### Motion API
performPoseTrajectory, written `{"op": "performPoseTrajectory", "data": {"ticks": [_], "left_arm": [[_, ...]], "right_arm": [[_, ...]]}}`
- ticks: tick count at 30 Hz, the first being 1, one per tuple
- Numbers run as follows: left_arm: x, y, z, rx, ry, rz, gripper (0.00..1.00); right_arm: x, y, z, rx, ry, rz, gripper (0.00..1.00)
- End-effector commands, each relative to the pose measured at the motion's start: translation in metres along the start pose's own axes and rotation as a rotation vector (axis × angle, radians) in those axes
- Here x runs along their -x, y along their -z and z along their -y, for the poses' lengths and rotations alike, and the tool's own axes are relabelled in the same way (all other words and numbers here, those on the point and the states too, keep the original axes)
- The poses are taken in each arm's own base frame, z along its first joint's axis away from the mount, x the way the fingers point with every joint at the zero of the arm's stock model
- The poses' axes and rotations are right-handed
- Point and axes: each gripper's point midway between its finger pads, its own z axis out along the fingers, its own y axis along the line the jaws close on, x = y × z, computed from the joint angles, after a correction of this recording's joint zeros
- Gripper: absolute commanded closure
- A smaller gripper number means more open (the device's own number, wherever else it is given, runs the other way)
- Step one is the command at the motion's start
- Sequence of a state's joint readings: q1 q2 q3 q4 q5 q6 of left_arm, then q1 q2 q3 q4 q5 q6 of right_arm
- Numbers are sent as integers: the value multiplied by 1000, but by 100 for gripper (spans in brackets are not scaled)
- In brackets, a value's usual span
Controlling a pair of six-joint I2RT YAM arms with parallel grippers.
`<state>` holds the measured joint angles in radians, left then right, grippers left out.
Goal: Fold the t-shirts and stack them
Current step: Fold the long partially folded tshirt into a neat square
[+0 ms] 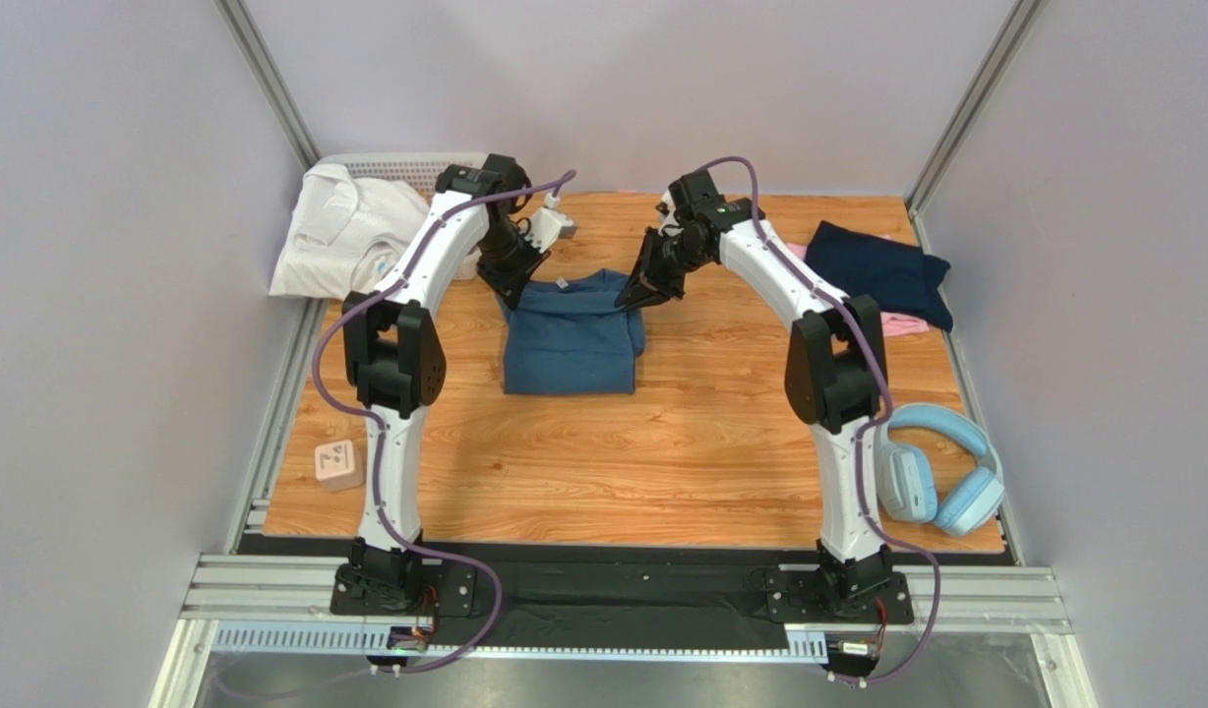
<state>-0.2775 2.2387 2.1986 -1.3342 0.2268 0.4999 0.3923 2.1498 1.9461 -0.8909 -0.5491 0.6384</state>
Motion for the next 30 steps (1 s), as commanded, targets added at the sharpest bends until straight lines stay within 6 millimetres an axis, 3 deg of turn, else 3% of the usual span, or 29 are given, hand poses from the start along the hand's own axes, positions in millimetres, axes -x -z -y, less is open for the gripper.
{"op": "performPoseTrajectory", "data": {"ticks": [1, 2, 4, 6, 9, 10, 11, 13, 14, 16, 20, 21, 22, 23, 24, 26, 27, 29, 30], "left_arm": [[-59, 11, 0, -16, 93, -239, 100], [-60, 7, -5, -4, 94, -248, 100], [-58, -8, -18, 12, 112, -253, 100], [-55, -17, -29, 35, 127, -257, 100], [-49, -41, -53, 84, 153, -268, 96], [-43, -40, -58, 102, 154, -248, 94], [-39, -44, -65, 132, 154, -233, 78], [-34, -47, -69, 145, 157, -212, 57], [-34, -45, -77, 185, 157, -214, 34], [-28, -33, -76, 204, 169, -182, 1], [-6, 11, -62, 197, 179, -50, 0], [1, 37, -53, 197, 171, 11, 0], [5, 49, -45, 182, 173, 43, 0], [9, 61, -32, 141, 169, 83, 0], [13, 89, -21, 141, 158, 146, 0], [18, 111, 6, 47, 144, 236, 0], [20, 140, 20, 36, 127, 312, 0], [28, 161, 51, -82, 90, 414, 0], [30, 184, 65, -95, 64, 485, 0]], "right_arm": [[25, -19, 4, 67, -39, -53, 97], [30, -37, 17, 61, -69, -76, 96], [50, -41, 10, 108, -74, -60, 93], [68, -55, 19, 143, -100, -61, 88], [84, -64, 25, 212, -145, -65, 75], [93, -64, 25, 236, -136, -44, 73], [95, -63, 25, 245, -134, -38, 69], [99, -57, 24, 265, -119, -19, 61], [100, -55, 24, 266, -107, -11, 59], [102, -45, 23, 261, -92, 11, 50], [105, -18, 18, 212, -41, 77, 38], [108, -14, 23, 168, -15, 112, 35], [107, -5, 20, 152, 0, 127, 33], [105, 9, 13, 149, 24, 150, 32], [105, 17, 7, 148, 45, 166, 29], [95, 36, -16, 191, 92, 171, 27], [85, 37, -26, 224, 110, 143, 24], [64, 35, -51, 274, 167, 99, 23], [53, 36, -62, 306, 190, 69, 22]]}}
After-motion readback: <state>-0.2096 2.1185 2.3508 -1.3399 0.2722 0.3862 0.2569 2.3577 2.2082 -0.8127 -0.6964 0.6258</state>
